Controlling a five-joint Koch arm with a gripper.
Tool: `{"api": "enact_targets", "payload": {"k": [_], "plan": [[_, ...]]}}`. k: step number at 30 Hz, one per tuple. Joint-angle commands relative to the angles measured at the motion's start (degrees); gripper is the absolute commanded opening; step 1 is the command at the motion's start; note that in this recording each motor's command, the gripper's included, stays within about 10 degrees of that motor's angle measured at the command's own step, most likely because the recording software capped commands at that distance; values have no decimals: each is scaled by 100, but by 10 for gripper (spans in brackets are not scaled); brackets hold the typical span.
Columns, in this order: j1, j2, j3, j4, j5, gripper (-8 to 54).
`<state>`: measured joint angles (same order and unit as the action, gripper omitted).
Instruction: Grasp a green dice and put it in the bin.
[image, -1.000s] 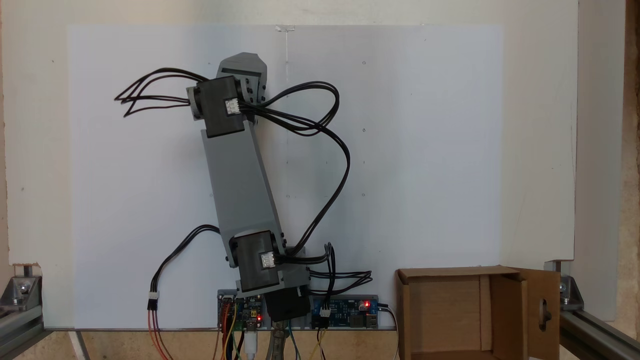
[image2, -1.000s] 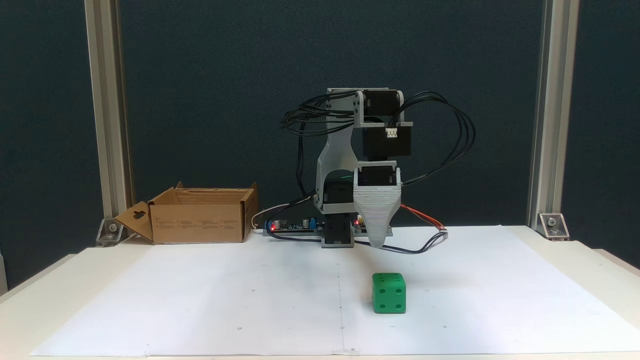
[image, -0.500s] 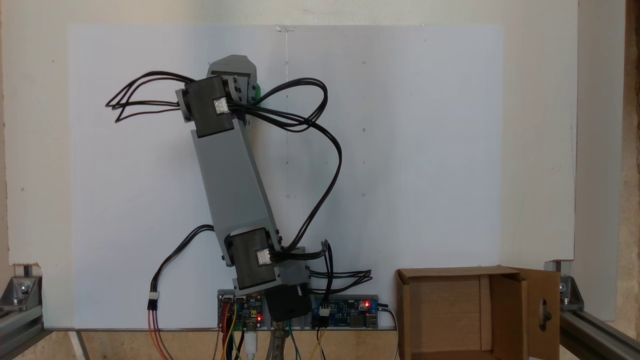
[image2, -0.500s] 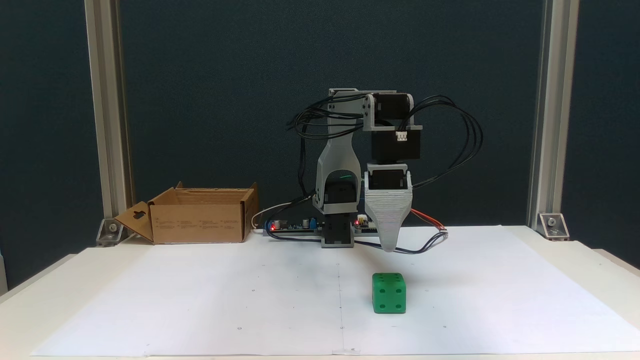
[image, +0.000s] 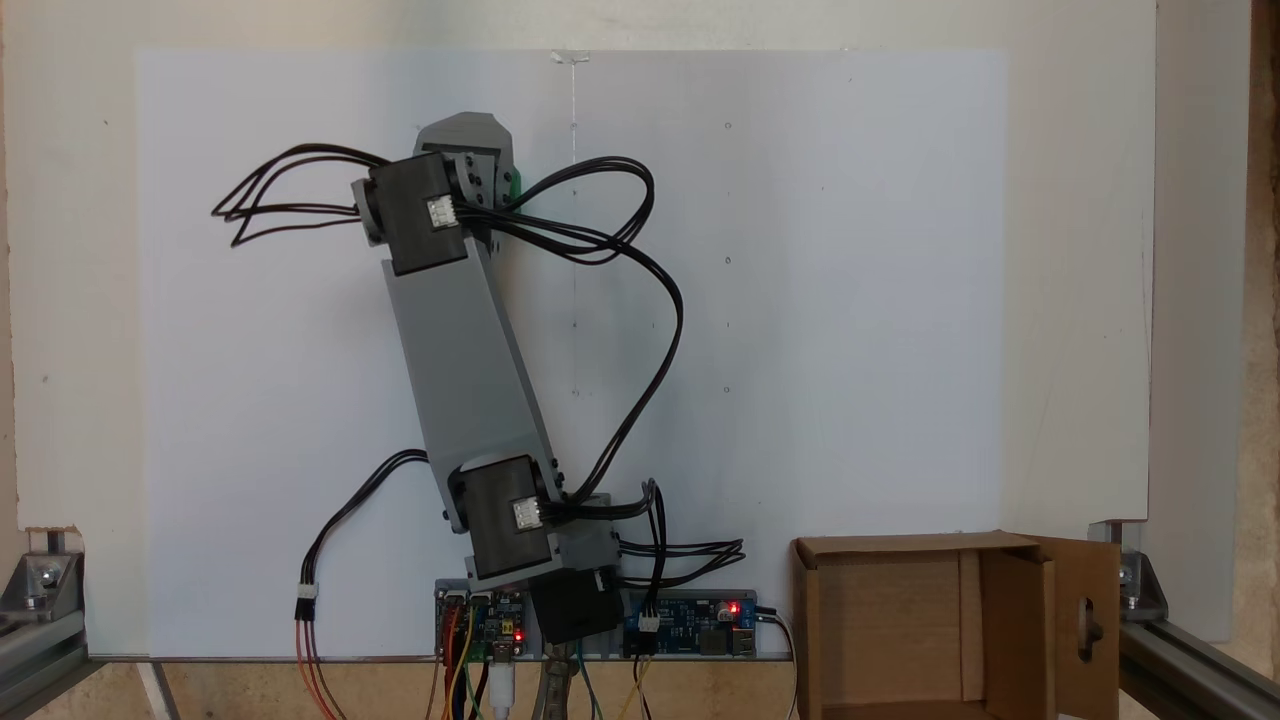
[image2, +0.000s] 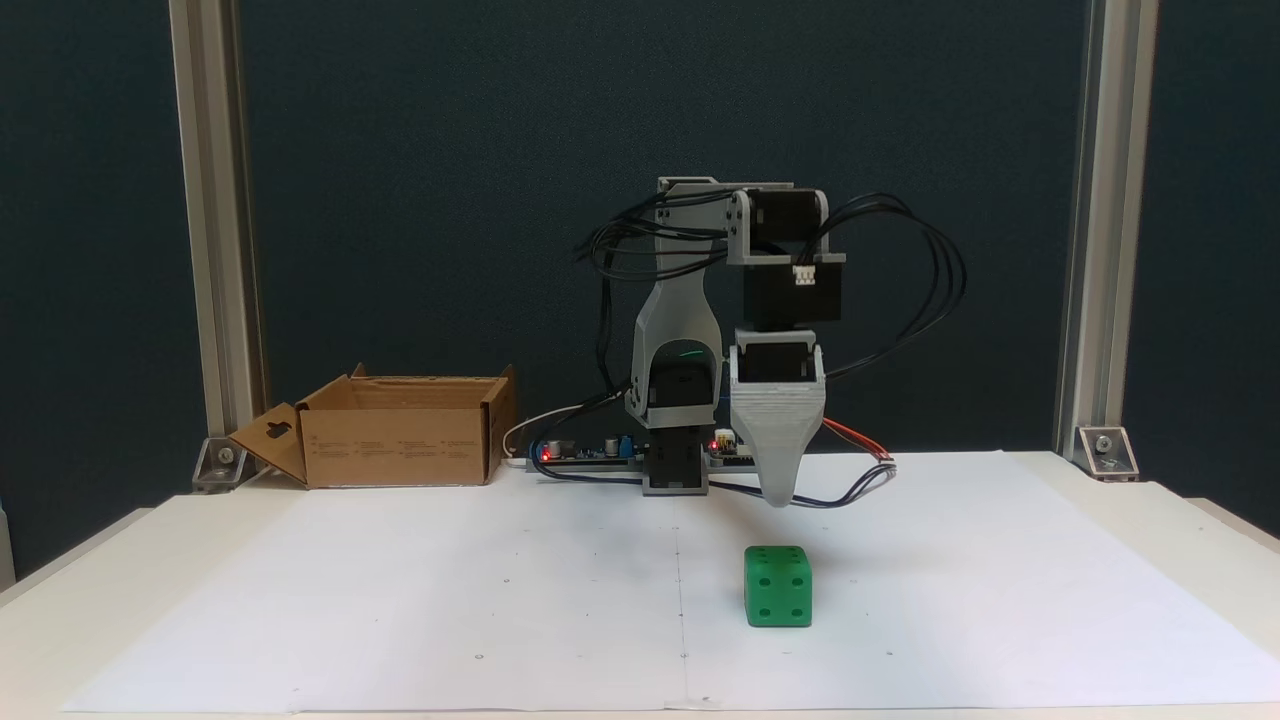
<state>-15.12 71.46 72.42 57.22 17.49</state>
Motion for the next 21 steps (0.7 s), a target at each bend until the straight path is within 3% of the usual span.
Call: {"api": "enact_targets", "payload": {"k": [1,21], "plan": [[-35,0,-88,-53,-53,439],[-18,-396,176,-677,-44,437]]}}
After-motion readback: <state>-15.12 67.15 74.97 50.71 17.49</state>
